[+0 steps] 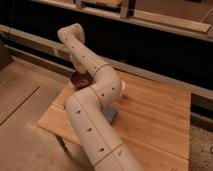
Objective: Push the ceramic bowl across the table
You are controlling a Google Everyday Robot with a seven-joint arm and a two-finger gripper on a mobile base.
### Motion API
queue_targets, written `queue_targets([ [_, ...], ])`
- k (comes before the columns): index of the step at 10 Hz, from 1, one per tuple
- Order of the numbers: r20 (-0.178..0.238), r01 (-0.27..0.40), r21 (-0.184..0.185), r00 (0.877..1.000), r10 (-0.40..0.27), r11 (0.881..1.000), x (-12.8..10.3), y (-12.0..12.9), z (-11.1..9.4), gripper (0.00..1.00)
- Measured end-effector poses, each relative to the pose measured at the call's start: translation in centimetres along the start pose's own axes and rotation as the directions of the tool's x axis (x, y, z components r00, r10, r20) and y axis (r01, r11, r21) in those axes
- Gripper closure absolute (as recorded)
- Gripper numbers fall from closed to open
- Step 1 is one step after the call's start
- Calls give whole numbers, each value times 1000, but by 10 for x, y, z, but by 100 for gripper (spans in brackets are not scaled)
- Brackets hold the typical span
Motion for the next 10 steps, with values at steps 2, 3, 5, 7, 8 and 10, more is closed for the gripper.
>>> queue_targets([
  [2,0,0,0,1000,0,1000,0,0,0,100],
  [3,0,0,0,1000,0,1000,0,0,0,100],
  [5,0,0,0,1000,0,1000,0,0,0,100],
  [7,0,0,0,1000,0,1000,0,0,0,100],
  [8,0,0,0,1000,0,1000,0,0,0,100],
  [10,-2,-6,-6,1000,6,1000,0,-3,0,100],
])
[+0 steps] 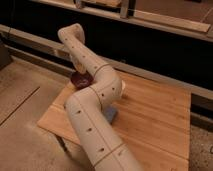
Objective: Push the ceramic bowl across the table
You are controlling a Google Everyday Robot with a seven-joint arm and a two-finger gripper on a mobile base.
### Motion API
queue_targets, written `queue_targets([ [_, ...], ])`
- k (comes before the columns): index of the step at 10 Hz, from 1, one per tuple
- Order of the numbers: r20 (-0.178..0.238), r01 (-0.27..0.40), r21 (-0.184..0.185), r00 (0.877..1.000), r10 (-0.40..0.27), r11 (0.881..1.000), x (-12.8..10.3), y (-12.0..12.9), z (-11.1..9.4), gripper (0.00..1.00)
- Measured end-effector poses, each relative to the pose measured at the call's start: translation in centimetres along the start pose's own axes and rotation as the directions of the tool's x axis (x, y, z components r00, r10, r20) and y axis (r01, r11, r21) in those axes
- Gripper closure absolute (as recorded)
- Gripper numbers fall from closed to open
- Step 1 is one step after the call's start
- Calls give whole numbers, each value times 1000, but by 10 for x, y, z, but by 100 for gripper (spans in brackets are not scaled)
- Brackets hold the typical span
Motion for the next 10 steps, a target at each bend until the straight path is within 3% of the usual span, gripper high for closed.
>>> queue_targets([
  [3,-22,-19,-52,1000,18,998,1,-8,6,100],
  [7,-117,79,-109,989,-91,991,29,24,32,100],
  [10,-181,102,-150,975,-129,983,52,53,49,100],
])
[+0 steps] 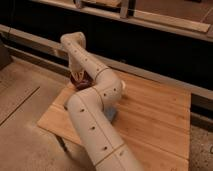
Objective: Push the ceramic bowl across the table
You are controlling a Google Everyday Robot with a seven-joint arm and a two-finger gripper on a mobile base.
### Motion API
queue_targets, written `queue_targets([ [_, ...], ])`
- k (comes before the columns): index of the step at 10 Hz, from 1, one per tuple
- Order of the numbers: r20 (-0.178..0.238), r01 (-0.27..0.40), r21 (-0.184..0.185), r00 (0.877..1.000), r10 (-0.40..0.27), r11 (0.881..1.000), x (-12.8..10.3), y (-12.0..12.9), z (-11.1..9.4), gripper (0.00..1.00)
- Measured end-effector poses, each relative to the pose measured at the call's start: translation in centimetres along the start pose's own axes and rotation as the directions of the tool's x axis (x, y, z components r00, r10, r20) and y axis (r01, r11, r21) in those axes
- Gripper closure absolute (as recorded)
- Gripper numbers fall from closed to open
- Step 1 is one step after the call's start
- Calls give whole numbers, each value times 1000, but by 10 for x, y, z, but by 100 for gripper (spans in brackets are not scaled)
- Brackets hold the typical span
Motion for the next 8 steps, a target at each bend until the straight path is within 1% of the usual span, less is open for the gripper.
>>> queue_targets([
  [2,-44,18,-3,999,-18,1000,11,19,21,100],
  [4,-50,46,14,998,-46,999,15,36,29,100],
  [5,-42,60,19,997,-59,998,13,41,27,100],
  [6,-22,83,26,996,-82,996,10,50,20,100],
  [7,0,106,26,994,-106,994,7,60,11,100],
  [8,14,122,24,992,-122,992,5,64,5,100],
])
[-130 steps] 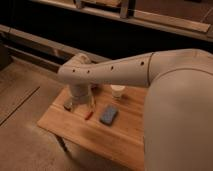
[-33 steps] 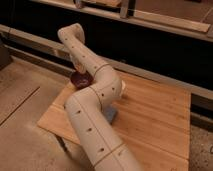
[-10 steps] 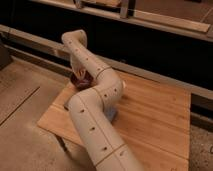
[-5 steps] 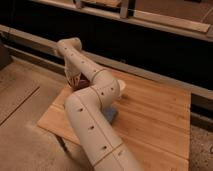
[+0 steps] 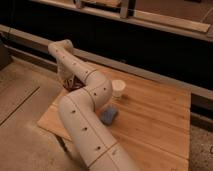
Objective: Push the ceramic bowl across the table
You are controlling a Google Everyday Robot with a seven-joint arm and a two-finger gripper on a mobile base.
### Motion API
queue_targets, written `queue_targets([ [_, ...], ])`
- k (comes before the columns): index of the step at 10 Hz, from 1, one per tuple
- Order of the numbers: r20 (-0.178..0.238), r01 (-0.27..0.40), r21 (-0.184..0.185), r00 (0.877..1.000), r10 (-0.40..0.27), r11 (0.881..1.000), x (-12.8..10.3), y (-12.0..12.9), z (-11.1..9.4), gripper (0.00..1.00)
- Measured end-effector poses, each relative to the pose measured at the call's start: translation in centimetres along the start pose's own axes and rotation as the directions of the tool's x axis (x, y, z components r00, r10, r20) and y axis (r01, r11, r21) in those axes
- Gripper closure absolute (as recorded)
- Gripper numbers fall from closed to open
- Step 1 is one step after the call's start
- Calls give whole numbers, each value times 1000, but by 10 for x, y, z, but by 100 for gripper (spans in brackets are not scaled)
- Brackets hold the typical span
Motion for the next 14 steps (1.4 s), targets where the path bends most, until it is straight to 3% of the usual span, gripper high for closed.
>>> queue_targets([
  [3,19,46,-4,999,-46,999,-4,11,-7,100],
  [14,14,50,-3,999,-50,999,-4,12,-4,100],
])
